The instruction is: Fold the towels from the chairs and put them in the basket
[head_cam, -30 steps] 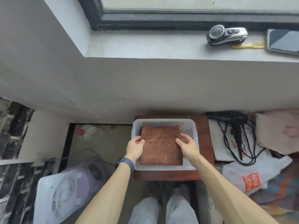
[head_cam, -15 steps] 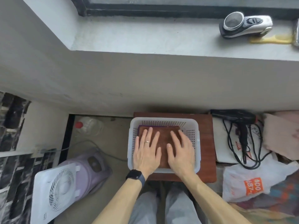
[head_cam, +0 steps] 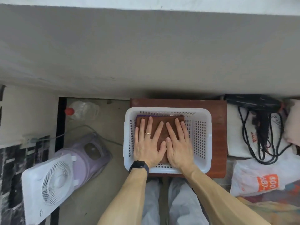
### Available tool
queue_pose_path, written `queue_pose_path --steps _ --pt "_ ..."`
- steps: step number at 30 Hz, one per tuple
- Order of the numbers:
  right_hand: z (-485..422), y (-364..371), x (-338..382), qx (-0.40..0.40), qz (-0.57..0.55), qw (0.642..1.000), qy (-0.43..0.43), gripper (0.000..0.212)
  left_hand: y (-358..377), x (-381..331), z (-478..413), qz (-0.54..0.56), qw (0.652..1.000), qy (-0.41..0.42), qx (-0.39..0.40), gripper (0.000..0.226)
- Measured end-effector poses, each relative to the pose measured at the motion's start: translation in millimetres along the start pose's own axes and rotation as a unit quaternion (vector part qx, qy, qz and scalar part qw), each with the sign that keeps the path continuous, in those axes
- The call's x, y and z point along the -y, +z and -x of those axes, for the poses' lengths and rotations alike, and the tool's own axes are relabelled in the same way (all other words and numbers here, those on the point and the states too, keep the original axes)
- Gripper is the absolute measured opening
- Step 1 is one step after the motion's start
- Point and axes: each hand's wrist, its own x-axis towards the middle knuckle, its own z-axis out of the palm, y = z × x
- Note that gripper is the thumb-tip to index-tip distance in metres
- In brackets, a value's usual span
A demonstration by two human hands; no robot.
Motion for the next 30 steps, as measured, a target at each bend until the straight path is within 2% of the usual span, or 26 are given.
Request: queue_pose_path --steps 10,20,25,30 --pt "-9.3 4.0 0.6 0.011 -0.003 1.0 0.012 0.054 9.9 6.8 -12.7 -0.009 1.0 0.021 -0.016 0.076" --pt "-9.4 0.4 4.9 0.009 -0.026 1.0 0.015 0.055 -2.1 6.6 -15.6 0.013 1.0 0.003 0.006 0.07" --pt "-6.3 -26.0 11.6 0.103 -0.017 0.994 0.04 0.055 -35.1 -3.0 -9.5 0.01 0.998 0.007 0.066 0.067" --pt "5.4 -87.3 25.0 0.192 0.068 0.979 0.004 0.058 -92.6 -0.9 1.3 -0.073 0.983 0.086 0.145 0.059"
